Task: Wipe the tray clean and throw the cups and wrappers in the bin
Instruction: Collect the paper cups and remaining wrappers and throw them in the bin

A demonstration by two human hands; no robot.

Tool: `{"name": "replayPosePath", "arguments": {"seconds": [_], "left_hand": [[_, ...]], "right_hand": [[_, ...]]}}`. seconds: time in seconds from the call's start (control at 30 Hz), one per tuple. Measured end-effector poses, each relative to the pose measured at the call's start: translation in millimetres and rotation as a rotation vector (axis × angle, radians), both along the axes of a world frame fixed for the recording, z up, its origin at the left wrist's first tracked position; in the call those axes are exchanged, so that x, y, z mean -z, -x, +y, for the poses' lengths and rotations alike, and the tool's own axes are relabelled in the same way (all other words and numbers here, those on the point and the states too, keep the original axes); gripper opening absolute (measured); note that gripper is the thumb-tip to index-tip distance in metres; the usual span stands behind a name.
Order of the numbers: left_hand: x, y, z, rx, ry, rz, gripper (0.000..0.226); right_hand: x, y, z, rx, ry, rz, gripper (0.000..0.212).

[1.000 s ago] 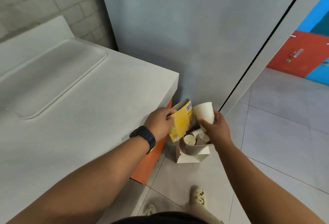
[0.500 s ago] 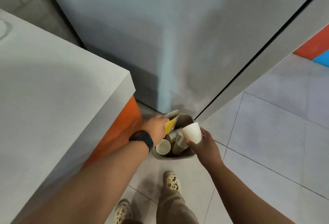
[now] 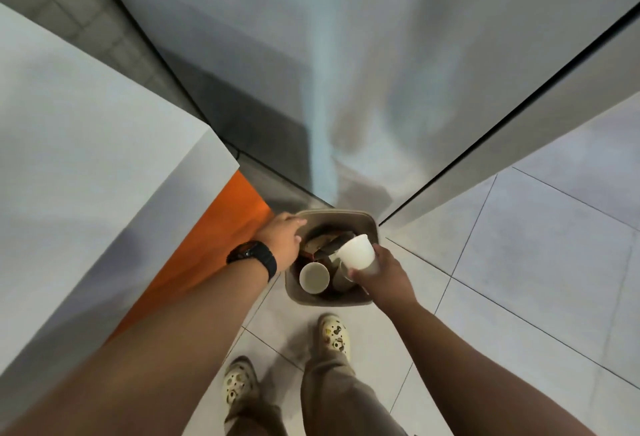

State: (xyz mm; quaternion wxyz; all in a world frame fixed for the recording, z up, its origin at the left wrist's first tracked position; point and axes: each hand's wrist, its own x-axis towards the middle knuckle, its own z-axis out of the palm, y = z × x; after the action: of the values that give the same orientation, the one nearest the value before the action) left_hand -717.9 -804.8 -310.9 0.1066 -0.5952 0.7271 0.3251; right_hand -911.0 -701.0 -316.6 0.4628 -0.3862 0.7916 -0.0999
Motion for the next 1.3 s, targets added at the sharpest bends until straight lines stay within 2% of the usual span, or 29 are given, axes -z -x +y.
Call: {"name": "replayPosePath", "arguments": {"seconds": [0.13,0.3,0.5,0.67,0.8,0.87,0.93,1.03,1.13,1.3], "left_hand": [[-5.5,-14.3,9.5,-0.069,0.007,-0.005,0.044],[-29.6,-36.1,29.1,-0.160,0.014,0.010,0.045],[-55.9,-56.5,49.8,-0.226,-0.006,0.010,0.045],[-99.5,-77.9,71.7,-0.277,0.049,0.014,0.047],[-132.8,-96.2,95.6,-0.255,0.091,0.008,0.047],[-147.0,-105.8,106.8,-0.247,0.090,0.008,0.049],[-160.6,-112.7,118.2,-0.253,0.074,0.033,0.049],[-185.9,-130.2,139.7,-0.290,0.098,0.108,0.049],[-216.3,-154.7,170.2,-0.307,0.177,0.147,0.049],[-258.4,-204.1,228.4,-0.618,0.262,0.447,0.034]], "right_hand": [[3.5,-13.4,-14.3,-0.217,-0.106,-0.142,0.097],[0.1,-23.1,-13.8,-0.308,-0.186,0.027,0.071],[-10.3,-29.4,-16.9,-0.323,-0.191,0.020,0.065],[-42.0,-58.8,-29.2,-0.414,-0.064,-0.005,0.049],[-74.2,-86.5,-29.5,-0.475,0.002,-0.022,0.047],[-90.2,-100.0,-25.4,-0.491,0.064,-0.081,0.034],[-103.5,-113.1,-18.8,-0.414,0.135,-0.197,0.027],[-132.7,-141.1,-5.7,-0.272,0.314,-0.322,0.020],[-169.9,-176.3,15.8,-0.204,0.519,-0.368,0.011],[-217.3,-242.1,47.2,-0.309,0.672,-0.433,0.014]]}}
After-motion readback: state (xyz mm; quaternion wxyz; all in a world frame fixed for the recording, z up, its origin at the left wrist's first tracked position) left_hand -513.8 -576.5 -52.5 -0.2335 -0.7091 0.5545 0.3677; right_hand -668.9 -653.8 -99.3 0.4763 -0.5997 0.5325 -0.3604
